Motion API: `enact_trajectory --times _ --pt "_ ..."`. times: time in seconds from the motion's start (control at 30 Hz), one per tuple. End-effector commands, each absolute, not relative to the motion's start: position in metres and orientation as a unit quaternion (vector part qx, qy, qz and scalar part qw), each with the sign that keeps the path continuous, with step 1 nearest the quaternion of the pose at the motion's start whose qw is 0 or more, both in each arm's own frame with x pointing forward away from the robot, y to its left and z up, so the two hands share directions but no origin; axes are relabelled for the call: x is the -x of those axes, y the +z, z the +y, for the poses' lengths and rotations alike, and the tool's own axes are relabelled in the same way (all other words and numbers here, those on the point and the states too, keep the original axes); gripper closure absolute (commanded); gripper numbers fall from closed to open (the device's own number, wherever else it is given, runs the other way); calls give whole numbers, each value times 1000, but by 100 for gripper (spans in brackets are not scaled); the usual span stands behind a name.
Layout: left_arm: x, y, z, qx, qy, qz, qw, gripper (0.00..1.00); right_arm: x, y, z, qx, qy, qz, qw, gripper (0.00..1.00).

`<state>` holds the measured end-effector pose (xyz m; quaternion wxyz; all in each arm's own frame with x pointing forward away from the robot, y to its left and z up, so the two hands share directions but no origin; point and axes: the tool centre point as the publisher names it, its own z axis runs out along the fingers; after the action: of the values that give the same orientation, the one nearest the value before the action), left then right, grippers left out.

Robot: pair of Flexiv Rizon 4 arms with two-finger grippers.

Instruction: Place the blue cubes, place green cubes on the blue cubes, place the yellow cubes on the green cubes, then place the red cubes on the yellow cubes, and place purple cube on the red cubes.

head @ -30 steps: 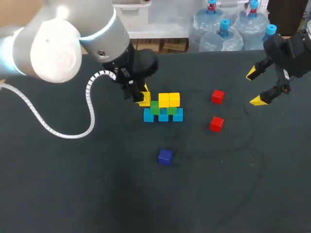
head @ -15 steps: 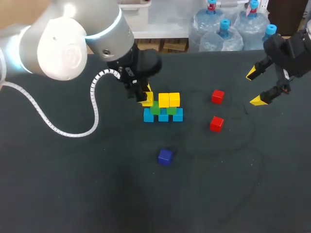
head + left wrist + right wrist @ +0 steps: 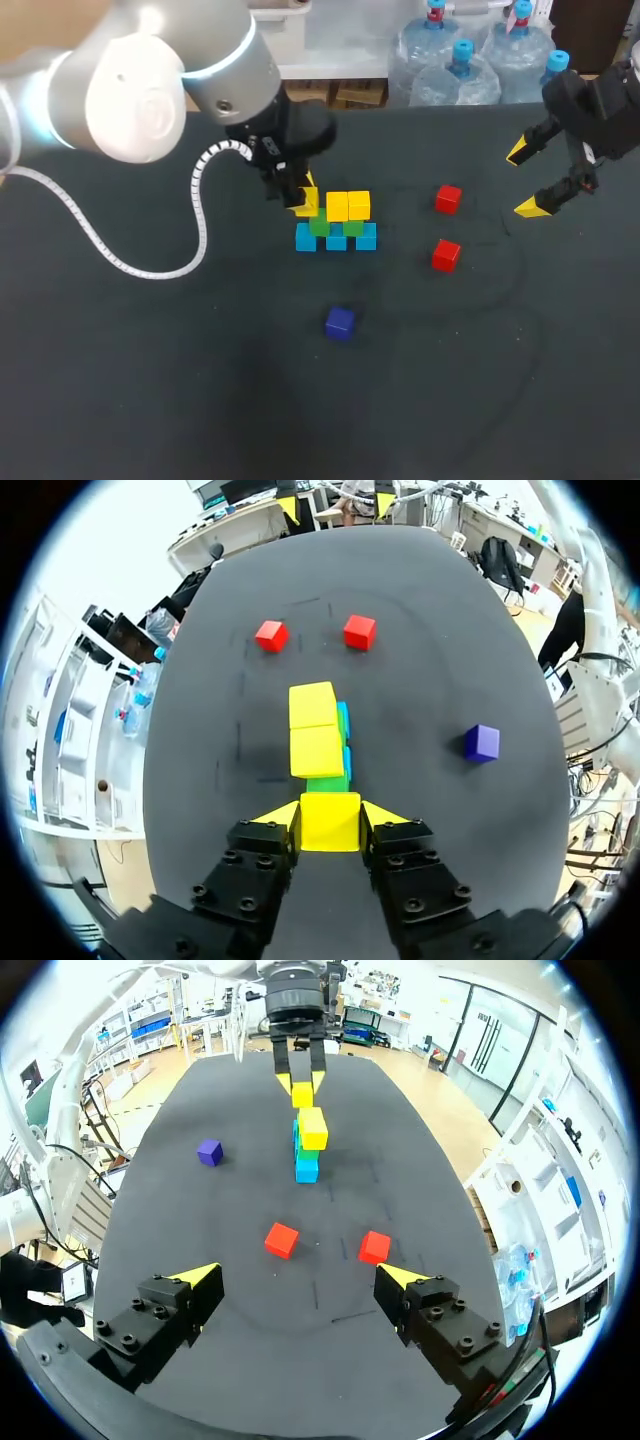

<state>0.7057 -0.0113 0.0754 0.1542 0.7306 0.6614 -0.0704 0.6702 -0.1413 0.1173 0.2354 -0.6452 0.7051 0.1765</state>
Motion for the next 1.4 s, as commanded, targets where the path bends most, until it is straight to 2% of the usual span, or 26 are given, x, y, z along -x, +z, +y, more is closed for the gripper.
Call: enact_trajectory --times 0.03,1.4 --pt "-711 74 -15 -733 -72 660 150 100 -671 117 -141 645 177 705 236 0" --pt "-714 69 -19 -737 -75 656 141 100 -671 117 -141 645 177 705 236 0"
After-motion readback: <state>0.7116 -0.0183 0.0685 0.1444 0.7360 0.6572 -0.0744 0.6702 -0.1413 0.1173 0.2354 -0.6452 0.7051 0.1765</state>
